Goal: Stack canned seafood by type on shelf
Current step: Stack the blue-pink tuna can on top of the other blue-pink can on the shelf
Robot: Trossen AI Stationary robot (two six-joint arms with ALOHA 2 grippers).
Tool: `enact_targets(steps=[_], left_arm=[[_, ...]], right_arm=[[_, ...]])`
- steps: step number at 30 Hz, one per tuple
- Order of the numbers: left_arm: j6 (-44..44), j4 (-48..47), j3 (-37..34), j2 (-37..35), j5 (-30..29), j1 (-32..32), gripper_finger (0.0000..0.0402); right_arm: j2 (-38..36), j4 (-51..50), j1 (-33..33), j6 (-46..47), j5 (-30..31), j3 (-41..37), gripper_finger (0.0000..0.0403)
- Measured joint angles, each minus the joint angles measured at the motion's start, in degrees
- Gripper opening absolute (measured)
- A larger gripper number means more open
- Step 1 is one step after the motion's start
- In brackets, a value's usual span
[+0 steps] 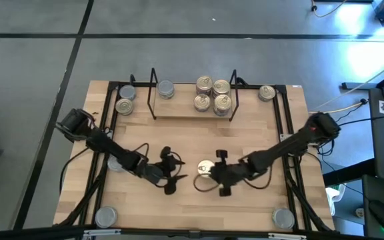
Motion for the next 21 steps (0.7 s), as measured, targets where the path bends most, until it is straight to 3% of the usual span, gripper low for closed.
enact_targets(steps=[4,11,16,21], left_arm=[[3.13,-1.15,6.57,3.5,0.27,0.17,0.0253],[5.02,-13.25,17.72,5.94,0.63,1.5,0.0253],[5.13,-14.08,18.85,5.99,1.26,3.35,0.0253],[7.18,-10.6,18.9,8.79,9.17,5.93,0.0253]], right_arm=[[-2.61,2.07,4.57,-0.9,0.44,-4.63,0.0078],[-3.74,13.74,11.79,2.7,2.01,-14.31,0.0078],[-3.78,15.25,13.4,5.87,1.87,-15.09,0.0078],[-3.79,17.27,12.48,5.42,2.02,-15.04,0.0078]])
